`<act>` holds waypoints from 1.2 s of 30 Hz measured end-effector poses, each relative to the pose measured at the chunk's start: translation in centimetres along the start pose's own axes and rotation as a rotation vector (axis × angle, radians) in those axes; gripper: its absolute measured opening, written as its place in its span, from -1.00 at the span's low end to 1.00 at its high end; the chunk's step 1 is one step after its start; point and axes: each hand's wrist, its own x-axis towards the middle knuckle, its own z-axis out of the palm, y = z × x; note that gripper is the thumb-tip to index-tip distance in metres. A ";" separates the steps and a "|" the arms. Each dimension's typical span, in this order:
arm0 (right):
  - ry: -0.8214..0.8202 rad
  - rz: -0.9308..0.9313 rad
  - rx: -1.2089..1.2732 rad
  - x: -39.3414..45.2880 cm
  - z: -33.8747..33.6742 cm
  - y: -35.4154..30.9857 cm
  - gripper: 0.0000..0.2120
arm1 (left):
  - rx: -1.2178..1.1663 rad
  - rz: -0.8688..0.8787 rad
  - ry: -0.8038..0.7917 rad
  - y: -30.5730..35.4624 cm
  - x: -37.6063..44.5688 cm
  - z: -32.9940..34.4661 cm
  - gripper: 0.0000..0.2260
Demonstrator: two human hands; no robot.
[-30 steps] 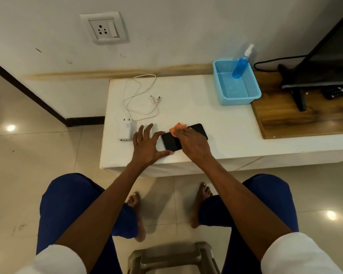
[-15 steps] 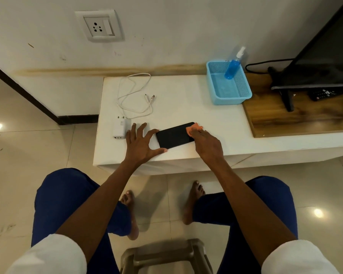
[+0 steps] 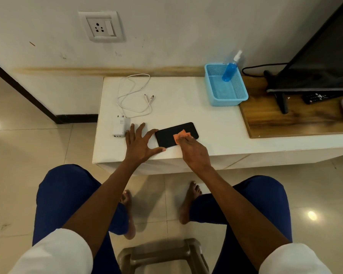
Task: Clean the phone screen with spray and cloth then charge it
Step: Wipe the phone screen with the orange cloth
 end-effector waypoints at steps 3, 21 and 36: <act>0.026 -0.130 0.024 0.1 1.0 -1.9 -0.55 | 0.018 0.009 -0.002 0.0 -0.1 -0.1 -0.18; -0.063 0.183 -0.038 -0.9 -0.6 3.0 -0.59 | -0.015 -0.005 -0.025 -0.1 0.2 0.1 -0.26; -0.150 0.242 0.087 4.9 0.5 4.3 -0.63 | 0.003 0.026 0.009 -0.6 0.4 0.7 -0.25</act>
